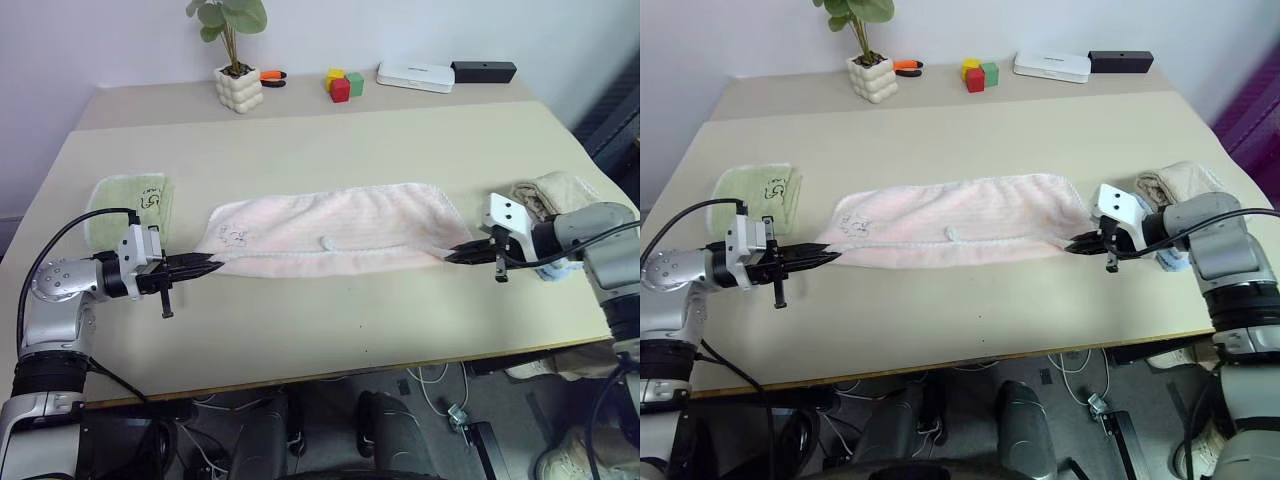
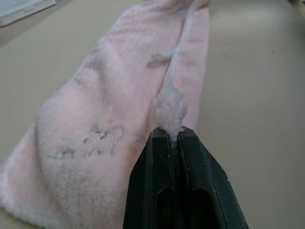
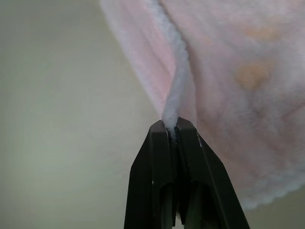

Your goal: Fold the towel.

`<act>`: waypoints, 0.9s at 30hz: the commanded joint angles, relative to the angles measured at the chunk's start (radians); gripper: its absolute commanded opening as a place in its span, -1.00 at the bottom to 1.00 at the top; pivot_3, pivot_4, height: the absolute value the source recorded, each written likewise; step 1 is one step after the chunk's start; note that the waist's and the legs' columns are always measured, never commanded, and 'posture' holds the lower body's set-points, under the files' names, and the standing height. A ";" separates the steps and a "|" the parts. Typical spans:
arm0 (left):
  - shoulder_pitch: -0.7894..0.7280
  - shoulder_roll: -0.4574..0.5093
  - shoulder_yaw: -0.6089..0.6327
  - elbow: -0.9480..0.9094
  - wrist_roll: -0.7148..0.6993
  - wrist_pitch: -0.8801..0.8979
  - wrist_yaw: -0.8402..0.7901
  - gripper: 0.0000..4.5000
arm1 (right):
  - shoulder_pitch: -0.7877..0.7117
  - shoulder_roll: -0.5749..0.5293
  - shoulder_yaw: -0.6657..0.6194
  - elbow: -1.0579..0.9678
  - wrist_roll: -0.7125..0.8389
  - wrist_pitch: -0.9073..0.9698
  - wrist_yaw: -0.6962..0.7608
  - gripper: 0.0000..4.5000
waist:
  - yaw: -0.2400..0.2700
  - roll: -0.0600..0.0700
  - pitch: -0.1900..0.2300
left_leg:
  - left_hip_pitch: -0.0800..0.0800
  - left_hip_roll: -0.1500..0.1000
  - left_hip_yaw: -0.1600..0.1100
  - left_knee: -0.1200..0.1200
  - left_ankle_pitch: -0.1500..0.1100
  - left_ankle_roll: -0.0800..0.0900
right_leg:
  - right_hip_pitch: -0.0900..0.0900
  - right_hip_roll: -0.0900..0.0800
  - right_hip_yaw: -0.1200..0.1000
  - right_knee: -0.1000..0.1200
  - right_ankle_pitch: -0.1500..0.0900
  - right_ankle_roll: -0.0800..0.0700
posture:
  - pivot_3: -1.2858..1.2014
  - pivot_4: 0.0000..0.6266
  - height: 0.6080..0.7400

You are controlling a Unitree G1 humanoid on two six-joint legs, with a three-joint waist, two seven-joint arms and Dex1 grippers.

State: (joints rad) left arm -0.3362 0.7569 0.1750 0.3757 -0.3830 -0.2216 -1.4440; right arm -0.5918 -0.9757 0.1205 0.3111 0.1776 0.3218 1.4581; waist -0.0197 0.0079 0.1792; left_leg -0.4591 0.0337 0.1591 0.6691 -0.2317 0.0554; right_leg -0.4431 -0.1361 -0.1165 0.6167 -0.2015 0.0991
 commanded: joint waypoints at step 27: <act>-0.053 -0.020 0.130 0.098 -0.162 0.136 0.074 -1.00 | 0.167 -0.010 -0.210 -0.116 0.127 0.014 -0.166 -0.99 | 0.008 -0.001 0.000 | 0.000 -0.001 0.000 0.001 -0.002 -0.001 | 0.001 -0.001 -0.001 -0.003 0.000 -0.004 | 0.03 -0.52 1.00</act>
State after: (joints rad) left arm -0.3694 0.7406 0.2613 0.4478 -0.5275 -0.0809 -1.3887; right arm -0.3928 -0.9948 -0.0838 0.1606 0.3233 0.3829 1.3046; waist -0.0119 0.0074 0.1788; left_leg -0.4595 0.0332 0.1593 0.6699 -0.2328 0.0558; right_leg -0.4422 -0.1366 -0.1172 0.6142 -0.2003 0.0970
